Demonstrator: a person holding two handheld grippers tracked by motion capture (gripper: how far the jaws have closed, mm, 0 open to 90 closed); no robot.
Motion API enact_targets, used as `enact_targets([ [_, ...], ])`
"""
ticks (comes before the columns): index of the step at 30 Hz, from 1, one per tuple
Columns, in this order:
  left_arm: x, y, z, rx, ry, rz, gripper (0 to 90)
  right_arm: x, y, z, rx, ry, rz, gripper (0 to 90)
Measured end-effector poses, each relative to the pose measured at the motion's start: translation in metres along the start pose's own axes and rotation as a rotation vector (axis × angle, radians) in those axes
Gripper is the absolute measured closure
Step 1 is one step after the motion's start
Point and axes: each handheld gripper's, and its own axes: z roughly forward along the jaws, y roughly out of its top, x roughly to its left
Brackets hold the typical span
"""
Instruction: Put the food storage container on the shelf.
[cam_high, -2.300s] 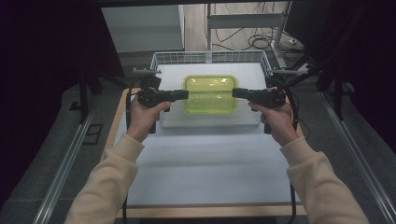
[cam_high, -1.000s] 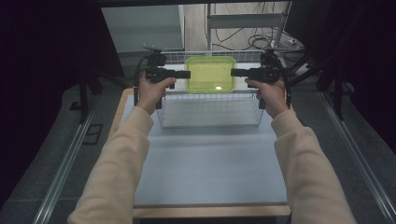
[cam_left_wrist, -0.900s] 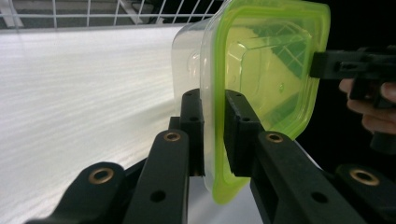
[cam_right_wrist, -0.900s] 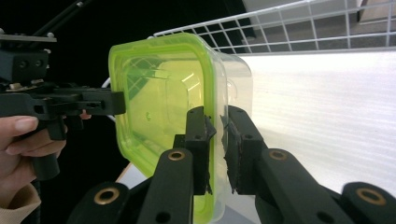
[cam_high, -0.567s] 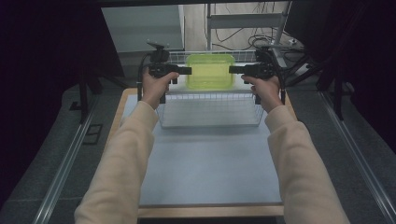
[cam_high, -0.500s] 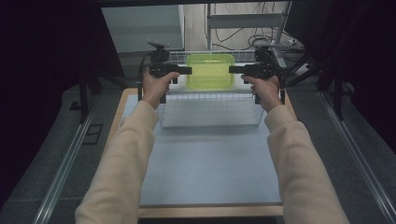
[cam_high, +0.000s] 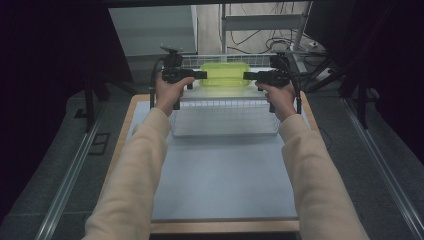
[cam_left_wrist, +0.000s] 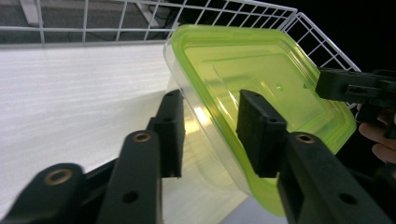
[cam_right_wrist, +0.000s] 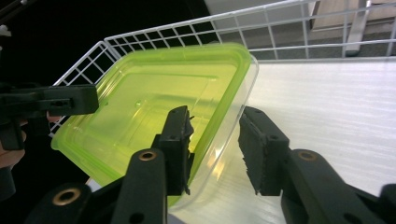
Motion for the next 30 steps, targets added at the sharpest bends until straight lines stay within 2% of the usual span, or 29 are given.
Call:
enact_targets([
  [1, 0.001, 0.000, 0.000, -0.004, -0.006, -0.003, 43.2, -0.001, -0.002, 0.000, -0.010, -0.010, -0.001, 54.4],
  [2, 0.001, 0.000, 0.001, -0.001, -0.002, 0.005, 37.1, -0.002, -0.003, -0.001, -0.014, -0.013, -0.004, 52.5],
  [4, 0.000, 0.000, 0.001, -0.006, 0.004, 0.012, 33.7, -0.002, -0.004, -0.001, -0.015, -0.013, -0.003, 50.4],
  [6, -0.001, 0.000, -0.001, -0.021, 0.007, 0.023, 24.7, -0.001, -0.005, -0.003, -0.020, -0.017, -0.003, 44.8],
  [9, -0.005, 0.001, -0.007, -0.055, 0.004, 0.038, 20.4, 0.003, -0.005, -0.009, -0.048, -0.007, -0.010, 41.3],
  [11, -0.007, 0.001, -0.013, -0.066, -0.003, 0.048, 19.6, 0.007, -0.005, -0.014, -0.066, -0.004, -0.032, 39.6],
  [12, -0.010, 0.001, -0.020, -0.074, -0.007, 0.064, 18.8, 0.011, -0.005, -0.019, -0.079, 0.005, -0.060, 38.5],
  [13, -0.010, 0.001, -0.020, -0.074, -0.007, 0.064, 18.4, 0.011, -0.005, -0.019, -0.079, 0.005, -0.060, 38.5],
  [15, -0.015, -0.001, -0.026, -0.073, 0.003, 0.098, 18.0, 0.018, -0.009, -0.027, -0.087, 0.030, -0.099, 36.5],
  [16, -0.021, -0.006, -0.034, -0.081, 0.004, 0.124, 18.1, 0.020, -0.010, -0.029, -0.091, 0.038, -0.113, 35.8],
  [17, -0.021, -0.006, -0.034, -0.081, 0.004, 0.124, 18.2, 0.021, -0.012, -0.032, -0.092, 0.042, -0.129, 34.9],
  [19, -0.030, -0.016, -0.043, -0.078, -0.009, 0.148, 18.3, 0.024, -0.017, -0.037, -0.085, 0.049, -0.165, 34.2],
  [20, -0.030, -0.016, -0.043, -0.078, -0.009, 0.148, 18.4, 0.024, -0.017, -0.037, -0.085, 0.049, -0.165, 34.2],
  [21, -0.034, -0.021, -0.048, -0.078, -0.003, 0.165, 18.6, 0.028, -0.022, -0.044, -0.091, 0.061, -0.197, 33.9],
  [25, -0.043, -0.036, -0.060, -0.086, -0.022, 0.186, 18.8, 0.031, -0.029, -0.052, -0.088, 0.081, -0.229, 33.2],
  [26, -0.045, -0.043, -0.064, -0.085, -0.026, 0.194, 18.8, 0.033, -0.036, -0.059, -0.085, 0.092, -0.243, 33.0],
  [27, -0.045, -0.043, -0.064, -0.085, -0.026, 0.194, 18.8, 0.033, -0.036, -0.059, -0.085, 0.092, -0.243, 33.0],
  [29, -0.047, -0.053, -0.071, -0.090, -0.037, 0.183, 18.9, 0.034, -0.048, -0.068, -0.080, 0.116, -0.254, 32.5],
  [30, -0.047, -0.057, -0.073, -0.089, -0.041, 0.188, 18.9, 0.034, -0.048, -0.068, -0.080, 0.116, -0.254, 32.5],
])
